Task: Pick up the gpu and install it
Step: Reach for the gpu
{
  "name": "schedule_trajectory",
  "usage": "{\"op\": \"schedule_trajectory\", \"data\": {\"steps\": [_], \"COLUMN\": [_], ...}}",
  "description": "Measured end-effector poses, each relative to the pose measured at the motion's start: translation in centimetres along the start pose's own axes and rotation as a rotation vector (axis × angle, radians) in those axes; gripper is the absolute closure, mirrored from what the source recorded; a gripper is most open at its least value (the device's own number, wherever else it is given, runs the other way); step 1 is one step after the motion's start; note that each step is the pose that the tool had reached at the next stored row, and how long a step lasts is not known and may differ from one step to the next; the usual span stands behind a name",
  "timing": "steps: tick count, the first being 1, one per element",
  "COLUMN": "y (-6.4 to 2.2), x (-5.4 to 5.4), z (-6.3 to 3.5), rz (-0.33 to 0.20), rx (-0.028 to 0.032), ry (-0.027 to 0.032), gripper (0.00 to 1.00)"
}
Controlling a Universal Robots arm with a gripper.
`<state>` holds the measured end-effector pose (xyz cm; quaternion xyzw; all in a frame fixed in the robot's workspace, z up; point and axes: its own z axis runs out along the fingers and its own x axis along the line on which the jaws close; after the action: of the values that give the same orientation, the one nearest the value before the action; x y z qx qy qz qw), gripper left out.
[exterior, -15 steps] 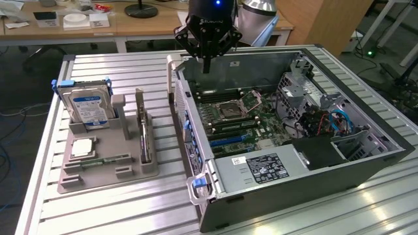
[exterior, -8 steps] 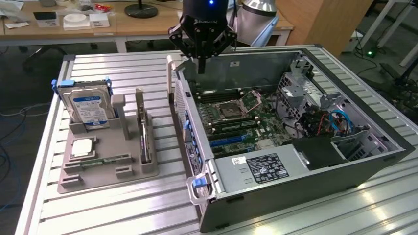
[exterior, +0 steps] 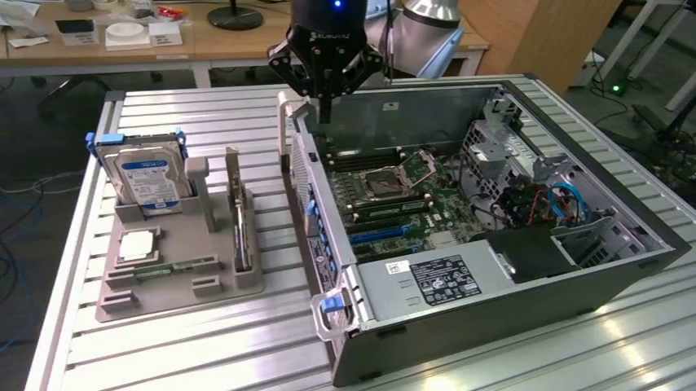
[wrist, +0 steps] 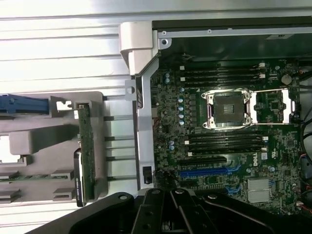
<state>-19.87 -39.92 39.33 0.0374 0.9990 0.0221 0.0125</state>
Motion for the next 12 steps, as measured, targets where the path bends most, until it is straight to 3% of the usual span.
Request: {"op": "schedule_trajectory", "data": {"steps": [12], "y": [-0.25], "x": [2.5], "z": [-0.07], "rz": [0.000], "rx": [0.0001], "ry": [0.0000], "gripper": [0.90]}}
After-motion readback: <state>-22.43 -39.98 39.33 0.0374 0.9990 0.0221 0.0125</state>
